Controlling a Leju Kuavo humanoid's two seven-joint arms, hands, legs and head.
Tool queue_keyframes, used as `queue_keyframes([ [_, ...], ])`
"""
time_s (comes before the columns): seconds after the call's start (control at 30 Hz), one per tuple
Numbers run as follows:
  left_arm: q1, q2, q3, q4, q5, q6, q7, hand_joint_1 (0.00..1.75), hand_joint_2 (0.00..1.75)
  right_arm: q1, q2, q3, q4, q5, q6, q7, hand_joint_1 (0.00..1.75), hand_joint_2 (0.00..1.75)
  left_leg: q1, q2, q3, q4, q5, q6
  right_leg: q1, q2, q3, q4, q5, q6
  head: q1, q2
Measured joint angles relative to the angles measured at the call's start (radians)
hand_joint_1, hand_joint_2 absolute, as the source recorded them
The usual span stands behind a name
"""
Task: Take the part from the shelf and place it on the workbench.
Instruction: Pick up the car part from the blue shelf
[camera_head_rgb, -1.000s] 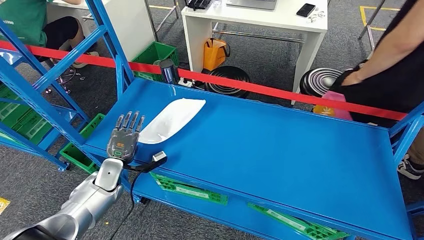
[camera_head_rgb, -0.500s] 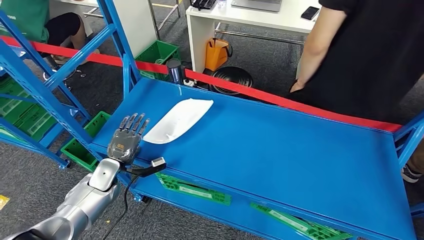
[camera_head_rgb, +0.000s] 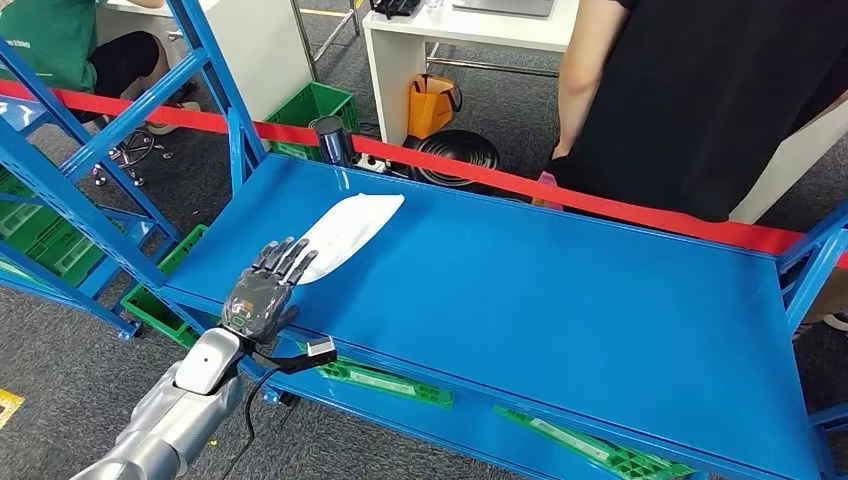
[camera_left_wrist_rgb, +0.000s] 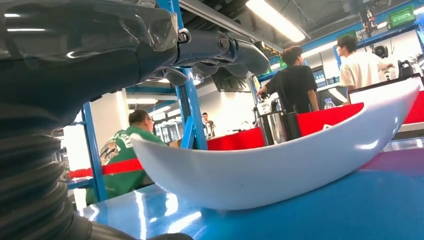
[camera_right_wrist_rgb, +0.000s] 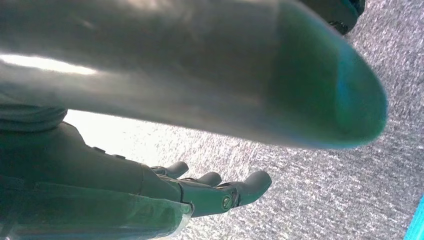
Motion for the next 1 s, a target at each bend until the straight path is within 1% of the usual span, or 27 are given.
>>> queue_keyframes([
  [0.03,0.005,-0.002,0.007,-0.006,0.0,0.0,-0.006,0.0,1.75,0.0,0.0,0.0,0.001,0.0,0.0,0.0,0.0,0.0,0.001,0.0,-0.023,0.047,-0.013,0.0,0.002,0.0,0.0,0.0,0.0,0.0,0.0,0.0],
  [0.07,0.009,-0.003,0.014,-0.011,0.0,0.0,-0.013,0.0,1.75,0.0,0.0,0.0,0.002,0.0,0.0,-0.001,0.0,0.0,0.001,0.0,-0.03,0.058,-0.005,0.003,0.004,0.0,0.0,0.0,-0.001,0.0,0.0,0.0],
  [0.1,0.012,-0.004,0.021,-0.017,0.0,0.0,-0.021,0.0,1.75,0.0,0.0,0.0,0.004,0.0,0.0,-0.002,0.0,0.0,0.0,-0.001,-0.018,0.027,0.021,0.009,0.006,0.001,0.001,0.0,-0.001,-0.001,0.0,0.0],
  [0.13,0.014,-0.005,0.028,-0.023,0.0,0.0,-0.03,0.0,1.75,-0.001,-0.001,0.0,0.005,0.0,0.0,-0.002,0.0,0.0,-0.002,-0.001,0.01,-0.036,0.058,0.019,0.009,0.002,0.002,0.0,-0.001,-0.001,0.0,0.0],
  [0.17,0.015,-0.005,0.036,-0.029,-0.001,0.0,-0.04,0.0,1.75,-0.002,-0.001,0.0,0.006,0.0,0.0,-0.003,0.0,0.0,-0.006,-0.002,0.044,-0.11,0.092,0.033,0.009,0.003,0.003,-0.001,-0.001,-0.001,0.0,0.0],
  [0.2,0.016,-0.007,0.043,-0.034,-0.001,0.0,-0.048,0.0,1.75,-0.003,0.001,0.0,0.007,0.0,0.001,-0.003,0.0,0.0,-0.011,-0.001,0.071,-0.17,0.116,0.045,0.012,0.004,0.002,-0.002,-0.001,-0.001,0.002,0.0],
  [0.23,0.017,-0.008,0.05,-0.037,-0.001,0.0,-0.055,0.0,1.75,-0.004,0.0,-0.001,0.007,0.0,0.001,-0.004,0.0,0.0,-0.016,0.0,0.088,-0.21,0.128,0.055,0.013,0.004,0.0,-0.002,-0.001,0.0,0.002,0.0],
  [0.27,0.018,-0.009,0.055,-0.04,-0.002,0.0,-0.059,0.0,1.75,-0.005,0.002,-0.001,0.008,0.0,0.001,-0.004,0.0,0.0,-0.022,0.001,0.095,-0.227,0.13,0.061,0.013,0.005,-0.001,-0.003,-0.001,0.001,0.002,0.0],
  [0.3,0.019,-0.011,0.06,-0.041,-0.004,0.0,-0.062,0.0,1.75,-0.005,0.003,-0.001,0.01,-0.001,0.002,-0.005,0.0,0.0,-0.026,0.003,0.095,-0.23,0.13,0.062,0.013,0.004,-0.002,-0.005,0.0,0.003,0.001,0.0],
  [0.37,0.018,-0.015,0.072,-0.041,-0.019,0.0,-0.06,0.0,1.75,-0.004,0.004,0.0,0.011,-0.007,0.0,-0.006,0.0,0.0,-0.027,0.004,0.104,-0.25,0.139,0.062,0.012,0.002,-0.004,-0.003,-0.002,0.008,-0.001,0.0],
  [0.4,0.017,-0.02,0.078,-0.04,-0.031,0.0,-0.054,0.0,1.75,-0.003,0.001,0.0,0.011,-0.012,-0.002,-0.008,0.0,0.0,-0.025,0.006,0.11,-0.263,0.145,0.064,0.013,0.0,-0.013,0.014,-0.013,0.007,0.0,0.0],
  [0.43,0.015,-0.024,0.082,-0.037,-0.043,0.0,-0.045,0.0,1.75,-0.003,-0.002,0.0,0.009,-0.017,-0.006,-0.011,0.0,0.0,-0.023,0.007,0.116,-0.275,0.151,0.066,0.014,-0.001,-0.032,0.052,-0.032,0.004,0.001,0.0],
  [0.47,0.015,-0.028,0.084,-0.033,-0.054,0.0,-0.034,0.0,1.75,-0.002,-0.006,0.0,0.008,-0.022,-0.011,-0.013,0.0,0.0,-0.022,0.008,0.117,-0.28,0.154,0.068,0.013,-0.002,-0.061,0.109,-0.057,0.0,0.002,0.0],
  [0.5,0.014,-0.031,0.086,-0.028,-0.062,0.0,-0.025,0.11,1.75,0.0,-0.01,0.0,0.006,-0.026,-0.015,-0.016,0.0,0.0,-0.022,0.008,0.116,-0.281,0.155,0.071,0.013,-0.002,-0.095,0.177,-0.084,-0.003,0.003,0.0],
  [0.53,0.014,-0.034,0.086,-0.024,-0.067,0.0,-0.019,0.46,1.75,0.002,-0.013,0.0,0.005,-0.03,-0.018,-0.017,0.0,0.0,-0.022,0.008,0.115,-0.28,0.155,0.071,0.012,-0.002,-0.124,0.236,-0.102,-0.002,0.004,0.0],
  [0.57,0.013,-0.037,0.087,-0.02,-0.071,0.0,-0.013,0.86,1.75,0.004,-0.015,0.0,0.004,-0.032,-0.02,-0.018,0.0,0.0,-0.022,0.007,0.115,-0.28,0.154,0.071,0.01,-0.002,-0.14,0.265,-0.105,0.004,0.004,0.0],
  [0.6,0.013,-0.039,0.088,-0.015,-0.074,0.0,-0.007,1.27,1.75,0.005,-0.018,0.0,0.003,-0.032,-0.022,-0.018,0.0,0.0,-0.021,0.006,0.115,-0.278,0.153,0.069,0.007,-0.002,-0.137,0.257,-0.094,0.015,0.005,0.0],
  [0.63,0.012,-0.04,0.088,-0.01,-0.078,0.0,-0.001,1.58,1.75,0.006,-0.02,0.001,0.0,-0.033,-0.024,-0.019,0.0,0.0,-0.018,0.005,0.115,-0.273,0.151,0.065,0.002,-0.003,-0.115,0.209,-0.07,0.029,0.005,0.0],
  [0.67,0.012,-0.041,0.088,-0.004,-0.081,0.0,0.006,1.63,1.75,0.006,-0.023,0.001,-0.002,-0.033,-0.026,-0.019,0.0,0.0,-0.017,0.005,0.113,-0.263,0.146,0.059,-0.003,-0.005,-0.081,0.138,-0.043,0.042,0.006,0.0],
  [0.7,0.012,-0.042,0.087,0.0,-0.083,0.0,0.011,1.63,1.75,0.006,-0.026,0.001,-0.005,-0.033,-0.029,-0.02,0.0,0.0,-0.017,0.004,0.107,-0.249,0.138,0.05,-0.005,-0.006,-0.049,0.076,-0.021,0.048,0.007,0.0],
  [0.73,0.011,-0.042,0.087,0.004,-0.084,0.0,0.015,1.61,1.75,0.006,-0.028,0.001,-0.008,-0.034,-0.032,-0.02,0.0,0.0,-0.017,0.003,0.101,-0.236,0.13,0.042,-0.006,-0.006,-0.028,0.034,-0.008,0.046,0.007,0.0],
  [0.77,0.012,-0.041,0.087,0.007,-0.085,0.0,0.018,1.61,1.75,0.006,-0.031,0.0,-0.011,-0.034,-0.035,-0.021,0.0,0.0,-0.017,0.003,0.096,-0.226,0.125,0.035,-0.004,-0.005,-0.019,0.016,-0.004,0.039,0.006,0.0],
  [0.83,0.013,-0.042,0.086,0.012,-0.083,0.0,0.02,1.64,1.75,0.008,-0.035,0.001,-0.017,-0.034,-0.039,-0.022,0.0,0.0,-0.014,0.003,0.092,-0.22,0.123,0.028,0.0,-0.002,-0.022,0.017,-0.002,0.022,0.004,0.0],
  [0.87,0.014,-0.042,0.085,0.014,-0.081,0.0,0.019,1.65,1.75,0.009,-0.037,0.001,-0.02,-0.034,-0.04,-0.022,0.0,0.0,-0.011,0.003,0.09,-0.216,0.119,0.024,0.0,-0.001,-0.022,0.016,0.0,0.017,0.004,0.0],
  [0.9,0.015,-0.042,0.084,0.015,-0.078,0.0,0.018,1.66,1.75,0.009,-0.039,0.001,-0.023,-0.034,-0.041,-0.022,0.0,0.0,-0.008,0.003,0.085,-0.201,0.108,0.019,-0.002,-0.001,-0.021,0.015,0.001,0.012,0.003,0.0],
  [0.93,0.015,-0.042,0.084,0.016,-0.074,0.0,0.017,1.66,1.75,0.009,-0.041,0.001,-0.025,-0.034,-0.042,-0.022,0.0,0.0,-0.005,0.002,0.071,-0.169,0.086,0.013,-0.005,0.0,-0.021,0.014,0.002,0.008,0.002,0.0],
  [1.0,0.017,-0.042,0.084,0.017,-0.068,0.0,0.013,1.67,1.75,0.01,-0.046,0.001,-0.031,-0.034,-0.044,-0.023,0.0,0.0,0.0,0.002,0.017,-0.048,0.023,0.001,-0.005,0.0,-0.021,0.015,0.003,0.004,0.001,0.0],
])
